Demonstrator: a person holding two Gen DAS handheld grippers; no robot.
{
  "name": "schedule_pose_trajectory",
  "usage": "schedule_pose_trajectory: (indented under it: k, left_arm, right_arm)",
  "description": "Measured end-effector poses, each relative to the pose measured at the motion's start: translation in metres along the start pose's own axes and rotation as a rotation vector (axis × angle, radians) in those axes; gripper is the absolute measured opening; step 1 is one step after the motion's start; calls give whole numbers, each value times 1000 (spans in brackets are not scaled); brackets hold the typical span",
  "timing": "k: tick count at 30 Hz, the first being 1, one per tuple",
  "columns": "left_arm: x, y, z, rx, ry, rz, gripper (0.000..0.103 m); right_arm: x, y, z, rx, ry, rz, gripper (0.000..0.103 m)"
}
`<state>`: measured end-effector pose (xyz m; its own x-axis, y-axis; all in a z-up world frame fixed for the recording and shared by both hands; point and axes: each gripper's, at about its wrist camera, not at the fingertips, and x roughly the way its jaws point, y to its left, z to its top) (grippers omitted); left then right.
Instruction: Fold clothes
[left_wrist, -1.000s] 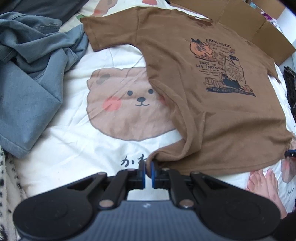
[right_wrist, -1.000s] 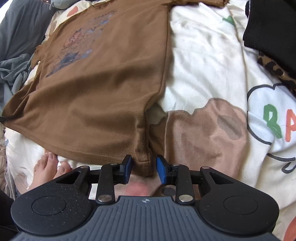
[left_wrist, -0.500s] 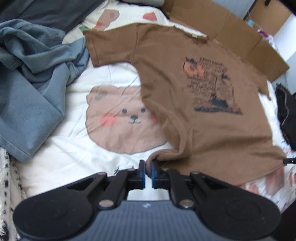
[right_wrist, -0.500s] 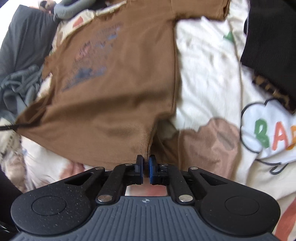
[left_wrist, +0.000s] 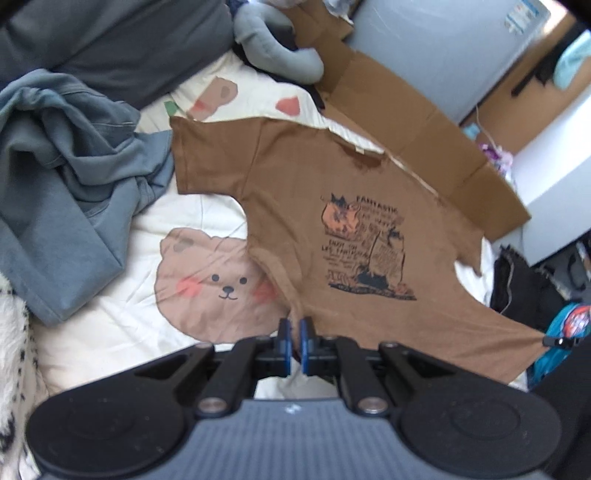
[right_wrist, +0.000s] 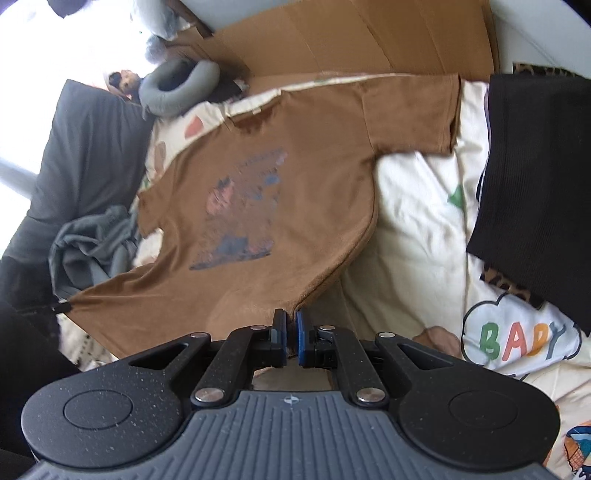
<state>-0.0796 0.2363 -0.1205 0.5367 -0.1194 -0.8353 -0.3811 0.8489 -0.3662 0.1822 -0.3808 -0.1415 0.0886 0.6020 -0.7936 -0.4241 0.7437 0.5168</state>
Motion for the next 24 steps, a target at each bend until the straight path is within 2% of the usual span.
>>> schedule_pose_trajectory:
  k: [9, 24]
  left_arm:
    - [-19, 14, -28, -111, 18, 4, 5]
    - [54, 61, -69, -195, 172, 99, 5]
  right_arm:
    - [-14, 7, -8, 13, 58, -25, 3]
    - [34, -33, -58, 103, 203, -134, 2]
